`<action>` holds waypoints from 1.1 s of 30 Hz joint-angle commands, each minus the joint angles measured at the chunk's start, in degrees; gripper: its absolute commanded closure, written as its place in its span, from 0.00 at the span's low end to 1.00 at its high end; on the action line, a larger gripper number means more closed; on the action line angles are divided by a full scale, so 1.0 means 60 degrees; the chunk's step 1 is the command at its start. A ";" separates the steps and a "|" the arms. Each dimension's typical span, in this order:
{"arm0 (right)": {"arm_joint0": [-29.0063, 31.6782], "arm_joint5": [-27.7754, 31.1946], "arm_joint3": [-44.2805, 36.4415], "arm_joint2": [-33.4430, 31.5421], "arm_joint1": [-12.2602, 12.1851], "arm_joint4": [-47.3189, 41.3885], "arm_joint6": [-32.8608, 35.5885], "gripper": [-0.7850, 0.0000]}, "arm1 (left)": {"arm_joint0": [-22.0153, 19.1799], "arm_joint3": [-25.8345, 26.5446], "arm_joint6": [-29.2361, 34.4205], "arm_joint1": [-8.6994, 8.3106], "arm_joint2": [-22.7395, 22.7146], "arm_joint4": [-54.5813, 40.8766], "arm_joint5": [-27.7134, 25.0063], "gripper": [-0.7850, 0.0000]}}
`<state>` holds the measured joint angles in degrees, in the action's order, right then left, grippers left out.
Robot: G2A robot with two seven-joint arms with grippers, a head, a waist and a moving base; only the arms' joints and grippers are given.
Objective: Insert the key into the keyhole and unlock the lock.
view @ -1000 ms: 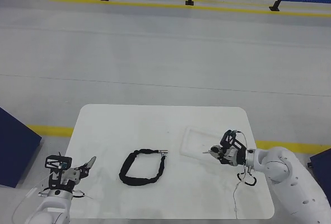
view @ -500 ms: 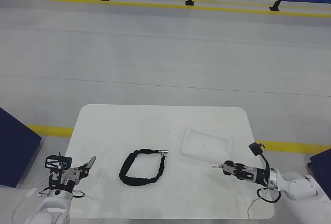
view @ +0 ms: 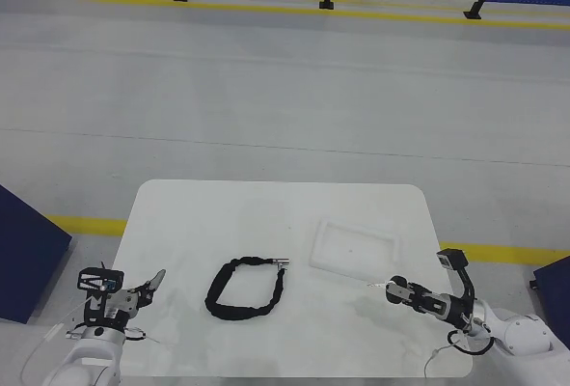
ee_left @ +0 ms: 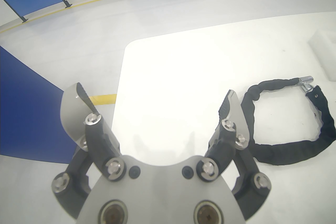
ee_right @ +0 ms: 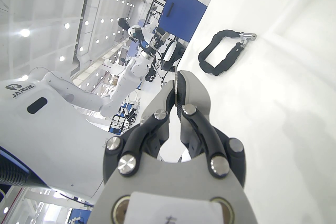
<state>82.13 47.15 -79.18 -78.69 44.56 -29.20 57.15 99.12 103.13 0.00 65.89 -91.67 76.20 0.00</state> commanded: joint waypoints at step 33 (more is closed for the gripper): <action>0.0000 0.0000 0.0000 0.0000 0.0000 -0.0001 0.0000 1.00 | -0.5786 -0.0755 0.5603 0.0057 0.3561 0.1011 -0.5429 0.00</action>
<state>82.14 47.15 -79.18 -78.69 44.57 -29.21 57.15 66.19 100.04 31.99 65.99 -72.48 82.83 -31.60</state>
